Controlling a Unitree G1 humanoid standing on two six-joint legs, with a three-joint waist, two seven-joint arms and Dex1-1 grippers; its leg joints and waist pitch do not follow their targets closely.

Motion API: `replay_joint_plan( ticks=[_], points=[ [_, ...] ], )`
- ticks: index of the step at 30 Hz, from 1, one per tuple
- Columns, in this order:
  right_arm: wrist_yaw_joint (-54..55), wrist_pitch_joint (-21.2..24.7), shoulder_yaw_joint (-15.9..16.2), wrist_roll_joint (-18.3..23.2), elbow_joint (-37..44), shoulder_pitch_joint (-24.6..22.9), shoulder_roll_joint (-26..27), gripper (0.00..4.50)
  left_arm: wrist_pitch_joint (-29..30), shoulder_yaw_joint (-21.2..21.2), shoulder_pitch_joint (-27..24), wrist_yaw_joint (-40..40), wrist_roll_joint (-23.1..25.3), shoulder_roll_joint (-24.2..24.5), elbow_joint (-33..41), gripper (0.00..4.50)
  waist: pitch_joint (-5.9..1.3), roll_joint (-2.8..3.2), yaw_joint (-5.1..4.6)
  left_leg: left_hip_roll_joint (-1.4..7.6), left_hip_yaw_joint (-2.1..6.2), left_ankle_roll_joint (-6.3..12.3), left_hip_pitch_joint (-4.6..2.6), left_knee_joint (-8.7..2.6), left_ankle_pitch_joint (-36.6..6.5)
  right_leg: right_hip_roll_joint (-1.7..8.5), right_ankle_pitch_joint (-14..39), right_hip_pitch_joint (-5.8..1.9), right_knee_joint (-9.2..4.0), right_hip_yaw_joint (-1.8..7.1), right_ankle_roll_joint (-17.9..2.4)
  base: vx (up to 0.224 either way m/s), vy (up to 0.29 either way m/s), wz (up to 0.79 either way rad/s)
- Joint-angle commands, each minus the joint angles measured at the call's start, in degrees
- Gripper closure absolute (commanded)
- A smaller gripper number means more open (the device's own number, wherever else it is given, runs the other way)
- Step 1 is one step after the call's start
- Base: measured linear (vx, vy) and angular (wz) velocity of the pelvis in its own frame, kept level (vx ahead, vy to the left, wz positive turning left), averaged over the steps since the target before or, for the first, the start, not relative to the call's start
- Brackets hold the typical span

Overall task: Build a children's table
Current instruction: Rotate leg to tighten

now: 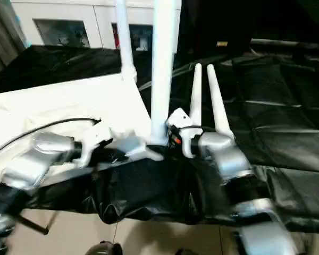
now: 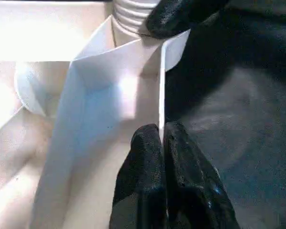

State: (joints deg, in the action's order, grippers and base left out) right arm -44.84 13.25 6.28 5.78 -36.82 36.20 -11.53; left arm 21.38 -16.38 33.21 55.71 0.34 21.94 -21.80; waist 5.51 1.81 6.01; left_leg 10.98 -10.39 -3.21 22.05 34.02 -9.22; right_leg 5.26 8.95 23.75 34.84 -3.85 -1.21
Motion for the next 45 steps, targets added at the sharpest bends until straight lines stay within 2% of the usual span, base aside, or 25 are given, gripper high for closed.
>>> replay_joint_plan(
  ticks=[1, 2, 5, 8, 10, 11, 12, 13, 16, 18, 19, 20, 23, 25, 26, 27, 28, 29, 31, 33, 34, 35, 39, 43, 45],
  points=[
    [10.75, 2.57, -2.63, 0.93, -7.59, 0.31, 4.48, 1.76, 0.62, 1.74, 4.04, -8.18, 1.48, -3.38, -2.92, 4.5, -4.67, 0.68, -0.47, 1.49, 0.93, -1.93, -1.7, -4.39, -20.05, 3.06, 22.93, -2.44, -4.8, 2.11, -10.84, 0.0, 0.0, 0.0],
    [12.69, 2.43, -3.27, 1.14, -8.77, 0.68, 5.4, 1.76, 0.92, 1.96, 4.56, -9.62, 1.65, -4.26, -3.84, 4.5, -4.58, 0.62, -0.72, 1.55, 1.19, -2.75, -1.84, -4.45, -21.49, 3.22, 25.18, -2.34, -4.98, 2.04, -10.03, 0.0, 0.0, 0.0],
    [20.29, 0.35, -6.16, 3.08, -14.04, 2.65, 10.45, 1.76, 1.67, 2.27, 6.76, -16.13, 2.42, -8.81, -8.18, 4.5, -4.5, 0.59, -1.16, 1.44, 1.19, -2.77, -2.16, -4.4, -23.58, 3.24, 27.66, -2.01, -5.7, 1.96, -8.99, 0.0, 0.0, 0.0],
    [23.85, -2.78, -6.68, 2.54, -18.31, 5.12, 15.09, 1.76, 1.0, 0.92, 7.69, -20.27, 4.17, -12.62, -11.2, 4.5, -4.27, 0.71, -1.34, 1.36, 1.46, -2.47, -2.22, -4.51, -25.76, 3.24, 30.31, -1.79, -6.21, 1.6, -7.8, 0.0, 0.0, 0.0],
    [23.68, -3.3, -6.64, 2.37, -18.73, 5.43, 15.51, 1.76, 0.61, 0.64, 7.76, -20.58, 4.48, -13.03, -11.54, 4.5, -4.04, 0.51, -1.33, 1.23, 1.6, -2.24, -2.83, -4.44, -28.09, 3.29, 34.46, -1.58, -6.97, 1.2, -6.23, 0.0, 0.0, 0.0],
    [22.58, -3.99, -6.73, 2.23, -19.09, 5.78, 15.77, 1.2, 0.16, 0.45, 7.65, -20.44, 4.55, -13.45, -11.54, 4.5, -3.92, 0.73, -1.4, 1.28, 1.78, -2.21, -3.08, -4.6, -29.57, 3.29, 36.45, -1.58, -7.38, 0.91, -5.22, 0.0, 0.0, 0.0],
    [21.99, -4.12, -6.89, 2.35, -19.08, 5.92, 15.77, 1.2, -0.12, 0.33, 7.46, -20.13, 4.5, -13.56, -11.25, 4.5, -3.97, 0.45, -1.52, 1.32, 1.89, -2.18, -3.06, -4.69, -29.89, 3.33, 36.86, -1.76, -7.55, 0.72, -4.79, 0.0, 0.0, 0.0],
    [20.92, -4.68, -7.68, 2.46, -19.65, 6.53, 15.83, 1.03, -0.78, 0.09, 7.22, -19.59, 4.4, -13.73, -11.01, 4.5, -4.41, 0.49, -1.6, 1.51, 2.15, -2.01, -2.43, -5.2, -28.54, 3.46, 34.15, -2.59, -7.22, 0.69, -4.77, 0.0, 0.0, 0.0],
    [20.7, -5.25, -8.16, 2.39, -20.24, 7.05, 15.6, 0.76, -1.63, 0.0, 7.03, -18.85, 4.24, -13.52, -10.93, 4.5, -4.51, 0.81, -1.76, 1.79, 2.28, -2.0, -2.0, -5.68, -28.11, 3.32, 29.38, -2.92, -6.75, 0.6, -6.02, 0.0, 0.0, 0.0],
    [17.87, -6.41, -7.98, 2.03, -19.07, 7.86, 13.57, 0.76, -4.77, -0.26, 5.52, -14.6, 3.31, -11.56, -9.51, 4.5, -4.56, 0.7, -1.82, 1.76, 2.27, -2.07, -1.91, -5.67, -28.56, 3.44, 28.04, -2.88, -6.54, 0.67, -7.02, 0.0, 0.0, 0.0],
    [16.64, -6.41, -7.55, 1.94, -18.17, 7.8, 12.8, 0.53, -5.44, -0.3, 5.01, -13.34, 3.17, -10.85, -8.93, 4.5, -4.69, 0.72, -1.85, 1.69, 2.17, -1.9, -1.95, -5.55, -28.46, 3.61, 27.75, -2.87, -6.56, 0.81, -7.41, 0.0, 0.0, 0.0],
    [16.64, -6.41, -7.55, 1.94, -18.17, 7.8, 12.8, 0.53, -5.44, -0.3, 5.01, -13.34, 3.17, -10.85, -8.93, 4.5, -4.75, 0.66, -1.86, 1.71, 2.11, -1.73, -1.92, -5.56, -27.91, 3.64, 27.03, -2.87, -6.5, 0.95, -7.73, 0.0, 0.0, 0.0],
    [11.57, -6.16, -5.56, 0.83, -14.81, 6.75, 9.85, 0.53, -6.34, -0.3, 3.47, -9.31, 2.49, -8.52, -6.99, 4.5, -5.06, 0.65, -1.66, 1.78, 1.54, -0.61, -1.6, -5.29, -23.12, 3.53, 20.45, -3.15, -5.69, 1.39, -10.31, 0.0, 0.0, 0.0],
    [6.77, -5.68, -3.37, 0.16, -11.18, 5.3, 7.15, 0.53, -8.28, -0.78, 1.82, -4.72, 1.3, -6.27, -4.64, 4.5, -5.34, 0.79, -1.51, 1.86, 1.28, 0.39, -1.31, -5.06, -19.86, 3.41, 17.57, -3.4, -5.18, 1.42, -11.52, 0.0, 0.0, 0.0],
    [6.77, -5.68, -3.37, 0.16, -11.18, 5.3, 7.15, 0.53, -8.28, -0.78, 1.82, -4.72, 1.3, -6.27, -4.64, 4.5, -5.34, 0.79, -1.51, 1.86, 1.28, 0.39, -1.31, -5.06, -19.86, 3.41, 17.57, -3.4, -5.18, 1.42, -11.52, 0.0, 0.0, 0.0],
    [2.82, -5.77, -1.56, -0.4, -8.29, 4.12, 4.75, 0.53, -8.6, -1.14, 0.62, -1.73, 0.56, -4.35, -2.82, 4.5, -5.44, 0.89, -1.34, 1.92, 1.06, 0.47, -1.56, -4.84, -19.01, 3.43, 16.33, -3.09, -5.1, 1.56, -12.31, 0.051, -0.031, 0.03],
    [-1.85, -5.94, 0.37, -1.13, -4.93, 2.66, 1.95, 0.53, -8.78, -1.3, -0.65, 1.23, -0.21, -2.24, -1.1, 4.5, -5.52, 0.73, -0.86, 1.98, 0.87, 1.24, -1.39, -4.58, -16.84, 3.16, 13.49, -3.23, -4.61, 1.57, -13.15, 0.06, -0.028, 0.03],
    [-3.32, -6.02, 0.93, -1.35, -3.98, 2.25, 1.09, 0.53, -8.86, -1.3, -0.97, 2.08, -0.43, -1.63, -0.68, 4.5, -5.57, 0.69, -0.76, 2.06, 0.91, 1.45, -1.09, -4.57, -15.74, 3.15, 12.21, -3.52, -4.32, 1.55, -13.31, 0.06, -0.028, 0.03],
    [-6.18, -6.32, 1.88, -1.76, -2.17, 1.47, -0.75, 0.53, -9.92, -1.25, -1.68, 4.33, -1.2, -0.29, 0.25, 4.5, -5.84, 0.85, -0.35, 2.03, 0.58, 2.4, -1.2, -4.06, -12.71, 2.95, 7.14, -3.17, -3.69, 1.65, -14.74, 0.061, -0.017, 0.03],
    [-8.87, -6.23, 2.4, -1.56, -0.2, 0.78, -2.39, 0.53, -9.91, -0.85, -2.28, 6.01, -1.99, 0.82, 1.26, 4.5, -6.22, 0.94, -0.16, 2.0, 0.69, 2.96, -0.9, -3.76, -10.3, 2.94, 3.66, -3.55, -2.9, 1.51, -15.67, 0.027, -0.007, 0.02],
    [-9.29, -6.2, 2.49, -1.48, 0.17, 0.67, -2.66, 0.53, -9.99, -0.76, -2.39, 6.35, -2.17, 1.0, 1.46, 4.5, -6.5, 0.91, -0.08, 1.98, 0.72, 3.82, -0.76, -3.45, -7.88, 2.77, 0.49, -3.61, -2.47, 1.41, -16.01, 0.0, 0.0, 0.0],
    [-11.76, -5.69, 3.04, -0.96, 2.71, -0.1, -4.35, 0.53, -10.41, -0.27, -3.23, 8.34, -3.27, 2.17, 2.88, 4.5, -6.4, 1.04, 0.07, 1.97, 0.67, 4.61, -0.67, -3.32, -7.18, 2.71, -0.39, -3.44, -2.47, 1.31, -16.4, 0.0, 0.0, 0.0],
    [-15.52, -5.19, 3.98, -0.02, 6.42, -1.42, -6.69, 0.53, -9.81, 0.07, -4.77, 11.16, -4.8, 4.17, 5.3, 4.5, -6.11, 1.05, 0.35, 2.17, 0.56, 4.4, -0.83, -3.57, -10.24, 2.78, 3.93, -3.3, -2.85, 1.31, -16.0, 0.0, 0.0, 0.0],
    [-19.76, -4.24, 4.79, 1.0, 8.72, -2.78, -8.44, 0.53, -10.0, 0.6, -6.23, 13.39, -5.76, 6.35, 6.27, 4.5, -5.55, 0.9, 0.41, 2.22, 0.63, 1.35, -1.2, -4.14, -16.7, 3.03, 14.78, -3.11, -3.94, 1.49, -13.37, 0.0, 0.0, 0.0],
    [-20.18, -4.19, 4.77, 1.12, 8.78, -2.91, -8.45, 0.53, -10.1, 0.7, -6.35, 13.56, -5.85, 6.58, 6.3, 4.5, -5.54, 0.86, 0.39, 2.23, 0.69, 0.72, -1.34, -4.23, -17.81, 3.09, 16.8, -3.0, -4.18, 1.56, -12.59, 0.0, 0.0, 0.0]
  ],
)
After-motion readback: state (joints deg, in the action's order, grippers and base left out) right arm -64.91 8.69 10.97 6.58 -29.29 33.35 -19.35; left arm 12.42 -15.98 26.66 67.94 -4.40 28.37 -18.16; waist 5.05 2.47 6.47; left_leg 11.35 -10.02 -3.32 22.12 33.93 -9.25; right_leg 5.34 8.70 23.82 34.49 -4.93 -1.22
